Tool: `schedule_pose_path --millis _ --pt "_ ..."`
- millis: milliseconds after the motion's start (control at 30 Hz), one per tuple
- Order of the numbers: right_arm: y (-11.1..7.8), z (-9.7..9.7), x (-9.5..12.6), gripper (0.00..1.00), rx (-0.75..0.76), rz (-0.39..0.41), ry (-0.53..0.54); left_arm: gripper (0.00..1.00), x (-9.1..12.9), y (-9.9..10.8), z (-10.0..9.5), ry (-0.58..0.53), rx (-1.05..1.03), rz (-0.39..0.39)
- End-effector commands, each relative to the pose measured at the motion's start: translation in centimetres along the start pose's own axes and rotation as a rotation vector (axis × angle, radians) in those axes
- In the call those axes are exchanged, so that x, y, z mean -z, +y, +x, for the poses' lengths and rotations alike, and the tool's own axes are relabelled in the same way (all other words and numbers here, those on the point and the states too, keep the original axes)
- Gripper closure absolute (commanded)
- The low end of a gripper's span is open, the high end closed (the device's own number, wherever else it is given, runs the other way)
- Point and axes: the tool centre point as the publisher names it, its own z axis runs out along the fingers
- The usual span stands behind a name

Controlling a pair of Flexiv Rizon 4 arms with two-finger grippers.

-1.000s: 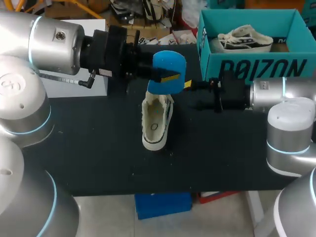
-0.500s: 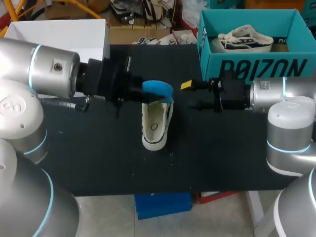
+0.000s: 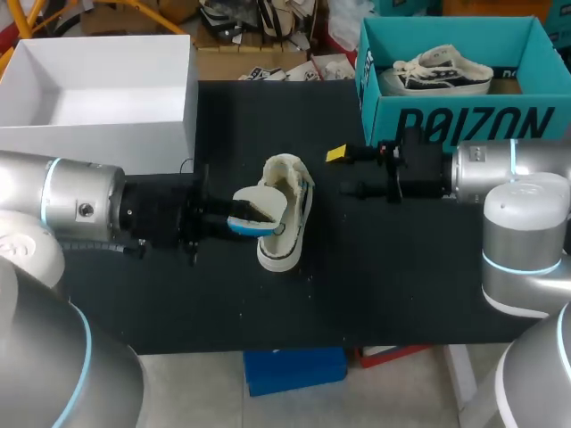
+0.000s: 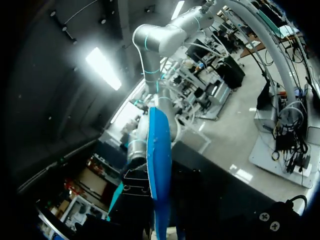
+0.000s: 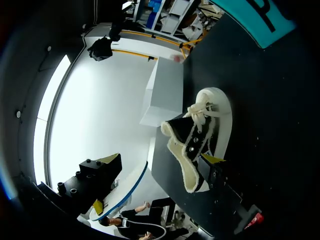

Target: Take the shoe out of the shoebox, open the shoe tongue, remove and reinsert the insole, then place the shoe into the shoebox

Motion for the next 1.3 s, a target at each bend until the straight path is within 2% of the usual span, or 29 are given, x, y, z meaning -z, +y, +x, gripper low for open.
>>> schedule_pose_path --millis 33,433,500,567,600,667,800,833,967,1133,1300 --pt "-0.1 0.0 -0.1 0.00 0.000 -0.004 0.000 1.00 0.0 -0.7 0.9 -0.036 -0.001 -0.013" --pt "-0.1 0.0 -0.1 0.00 0.000 -0.004 0.000 1.00 0.0 -0.7 0.9 -0.036 -0.001 -0.013" --pt "-0.1 0.0 -0.1 0.00 0.000 -0.004 0.000 1.00 -0.1 -0.5 1.4 -0.082 -0.164 -0.087" --pt "-0.1 0.0 -0.1 0.00 0.000 -0.004 0.000 1.00 -0.3 -0.9 1.8 -0.100 -0.230 -0.044" --pt "-0.1 0.0 -0.1 0.00 0.000 -0.004 0.000 1.00 -0.4 -0.9 2.1 -0.102 -0.282 -0.069" --pt "-0.1 0.0 -0.1 0.00 0.000 -0.004 0.000 1.00 -0.6 -0.5 2.6 -0.117 -0.325 -0.047" --pt "-0.1 0.0 -0.1 0.00 0.000 -0.004 0.000 1.00 -0.8 0.8 3.2 -0.161 -0.428 -0.040" --pt "-0.1 0.0 -0.1 0.00 0.000 -0.004 0.000 1.00 -0.8 1.2 3.3 -0.174 -0.443 -0.012" --pt "-0.1 0.0 -0.1 0.00 0.000 -0.004 0.000 1.00 -0.9 3.6 3.5 -0.226 -0.525 0.002" --pt "-0.1 0.0 -0.1 0.00 0.000 -0.004 0.000 1.00 -1.9 6.4 3.4 -0.212 -0.667 0.031" --pt "-0.1 0.0 -0.1 0.00 0.000 -0.004 0.000 1.00 -3.3 9.0 3.1 -0.177 -0.683 0.067"
